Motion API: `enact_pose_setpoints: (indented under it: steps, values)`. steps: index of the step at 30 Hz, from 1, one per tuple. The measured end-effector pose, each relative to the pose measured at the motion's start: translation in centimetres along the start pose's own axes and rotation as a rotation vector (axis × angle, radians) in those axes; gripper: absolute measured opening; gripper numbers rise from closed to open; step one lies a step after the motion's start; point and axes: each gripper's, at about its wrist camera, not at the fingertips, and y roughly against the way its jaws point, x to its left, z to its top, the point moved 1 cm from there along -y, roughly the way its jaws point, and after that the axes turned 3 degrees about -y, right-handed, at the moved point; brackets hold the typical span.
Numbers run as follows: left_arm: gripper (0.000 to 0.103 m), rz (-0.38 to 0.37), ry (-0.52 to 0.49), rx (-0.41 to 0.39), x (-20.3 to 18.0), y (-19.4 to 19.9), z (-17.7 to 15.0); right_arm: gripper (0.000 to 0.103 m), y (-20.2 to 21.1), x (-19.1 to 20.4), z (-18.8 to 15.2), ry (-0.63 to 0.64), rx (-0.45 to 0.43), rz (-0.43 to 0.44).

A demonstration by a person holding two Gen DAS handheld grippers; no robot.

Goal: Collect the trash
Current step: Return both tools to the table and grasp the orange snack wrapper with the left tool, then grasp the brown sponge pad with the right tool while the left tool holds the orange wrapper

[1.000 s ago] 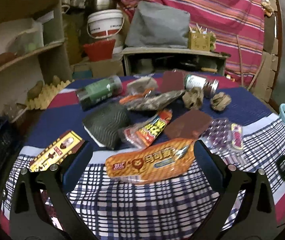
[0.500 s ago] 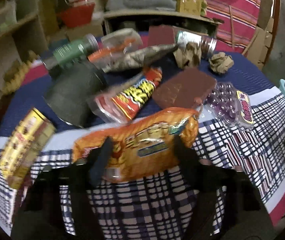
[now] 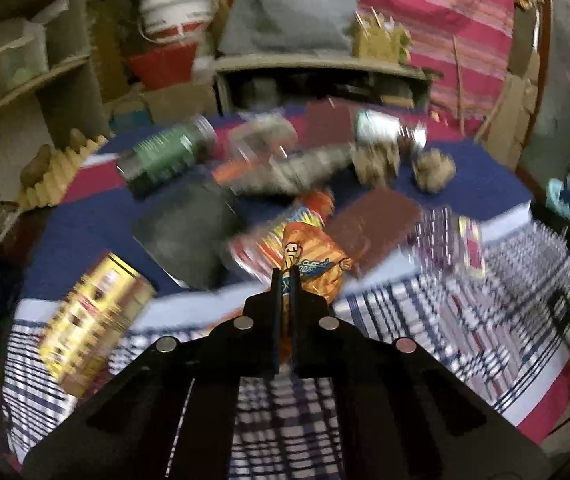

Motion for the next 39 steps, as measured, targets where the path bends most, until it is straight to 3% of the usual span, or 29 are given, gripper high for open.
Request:
enact_pose_setpoints:
  steps: [9,20,33,35,37,39]
  values:
    - [0.001,0.068,0.094,-0.124,4.5,1.9,4.7,0.087,-2.4,3.6,0.4,0.036,0.039,0.055]
    - [0.001,0.094,0.147,-0.063,8.8,0.0,2.6,0.095,-6.8,10.7,-0.5,0.189,0.162,0.109]
    - [0.001,0.061,0.192,-0.064,10.0,-0.3,2.5,0.095,-9.7,14.0,-1.0,0.258,0.263,0.081]
    - [0.001,0.059,0.189,-0.065,10.0,-0.4,2.5,0.094,-9.7,14.0,-1.0,0.259,0.265,0.076]
    - [0.001,0.059,0.187,-0.067,9.8,-0.4,2.6,0.083,-9.7,14.0,-0.9,0.254,0.261,0.08]
    - [0.001,0.062,0.186,-0.071,9.7,-0.3,2.7,0.083,-9.7,13.8,-0.9,0.246,0.259,0.092]
